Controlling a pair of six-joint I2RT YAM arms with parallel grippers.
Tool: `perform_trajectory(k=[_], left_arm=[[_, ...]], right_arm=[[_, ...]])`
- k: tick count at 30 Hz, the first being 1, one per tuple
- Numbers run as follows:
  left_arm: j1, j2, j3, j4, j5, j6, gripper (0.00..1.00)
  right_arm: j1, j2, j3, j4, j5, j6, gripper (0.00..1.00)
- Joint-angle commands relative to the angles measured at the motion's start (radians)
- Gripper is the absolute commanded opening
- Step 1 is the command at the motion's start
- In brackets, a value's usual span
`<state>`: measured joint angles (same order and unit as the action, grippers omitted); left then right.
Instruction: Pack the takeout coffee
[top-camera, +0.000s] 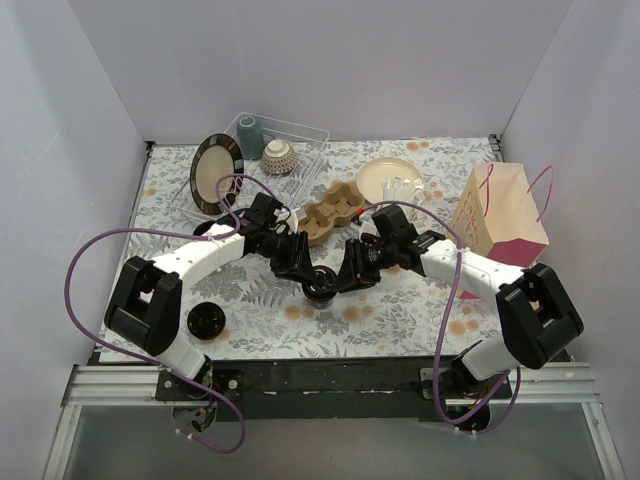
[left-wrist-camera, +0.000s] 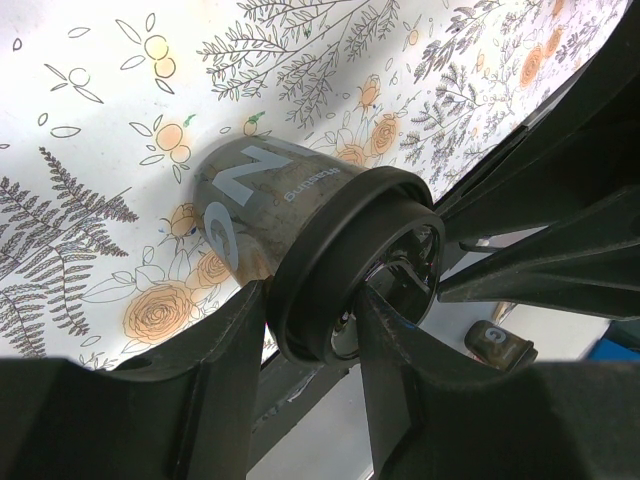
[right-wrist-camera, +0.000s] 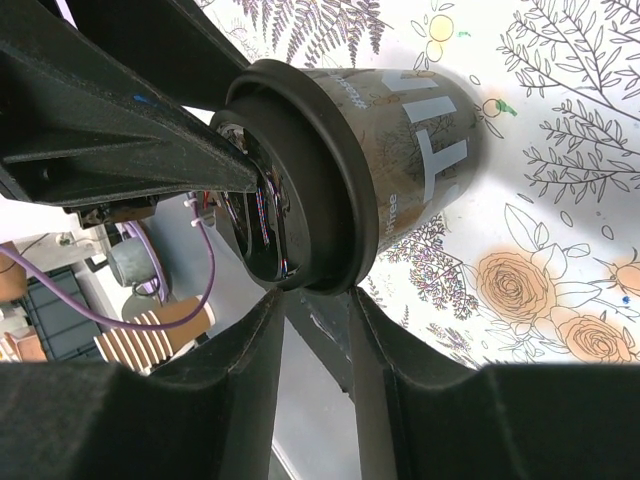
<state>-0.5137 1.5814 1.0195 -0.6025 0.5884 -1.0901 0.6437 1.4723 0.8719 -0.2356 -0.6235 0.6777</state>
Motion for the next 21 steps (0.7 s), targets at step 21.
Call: perform_trajectory(k=[21], left_arm=[[-0.017, 0.115, -0.096, -0.152, -0.291, 0.036, 0.33]], right_arm=[[0.076, -0.113, -0.071, 0.012, 0.244, 0.109, 0.47]])
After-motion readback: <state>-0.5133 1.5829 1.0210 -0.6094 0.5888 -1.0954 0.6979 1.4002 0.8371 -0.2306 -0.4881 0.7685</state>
